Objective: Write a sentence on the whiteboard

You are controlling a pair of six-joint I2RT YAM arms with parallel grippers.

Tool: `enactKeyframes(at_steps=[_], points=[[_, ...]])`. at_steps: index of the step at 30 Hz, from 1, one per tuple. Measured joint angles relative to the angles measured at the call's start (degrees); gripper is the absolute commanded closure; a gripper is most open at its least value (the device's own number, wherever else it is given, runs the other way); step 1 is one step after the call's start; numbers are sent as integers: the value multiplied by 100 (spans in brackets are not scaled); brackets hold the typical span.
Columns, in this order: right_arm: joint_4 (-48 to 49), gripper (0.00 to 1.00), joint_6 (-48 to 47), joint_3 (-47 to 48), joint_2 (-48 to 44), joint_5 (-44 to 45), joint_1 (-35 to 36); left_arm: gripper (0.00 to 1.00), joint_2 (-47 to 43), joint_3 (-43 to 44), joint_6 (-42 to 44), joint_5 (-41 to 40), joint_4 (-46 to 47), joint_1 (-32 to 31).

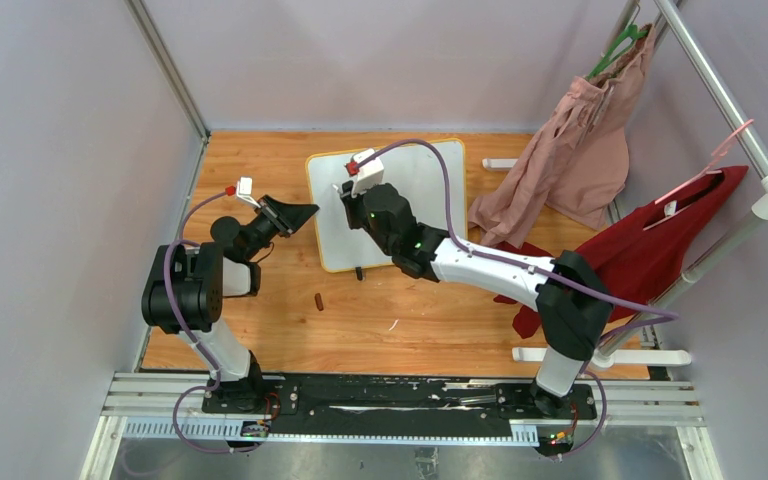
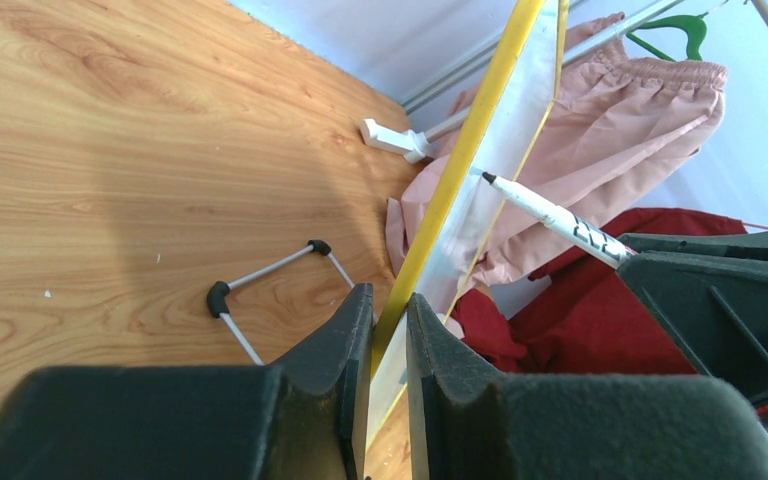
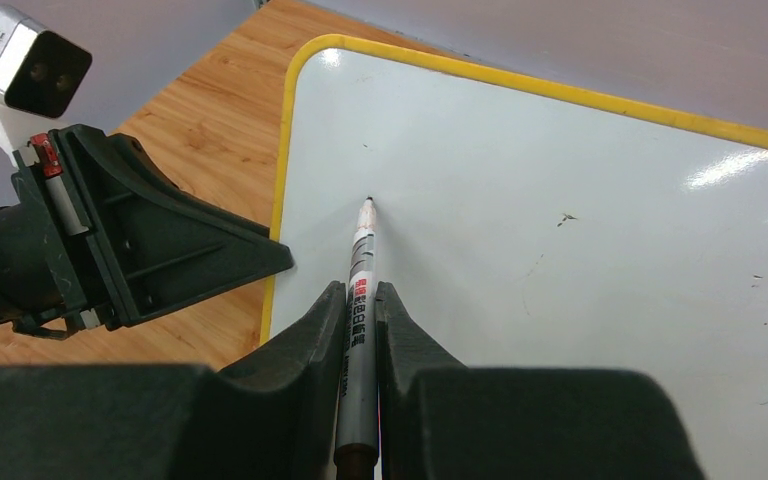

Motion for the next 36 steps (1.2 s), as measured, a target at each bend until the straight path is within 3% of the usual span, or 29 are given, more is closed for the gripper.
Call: enactKeyframes(at_steps=[36], points=[[85, 100, 136, -664, -501, 31, -66, 100, -22, -2, 2, -81, -7, -33]])
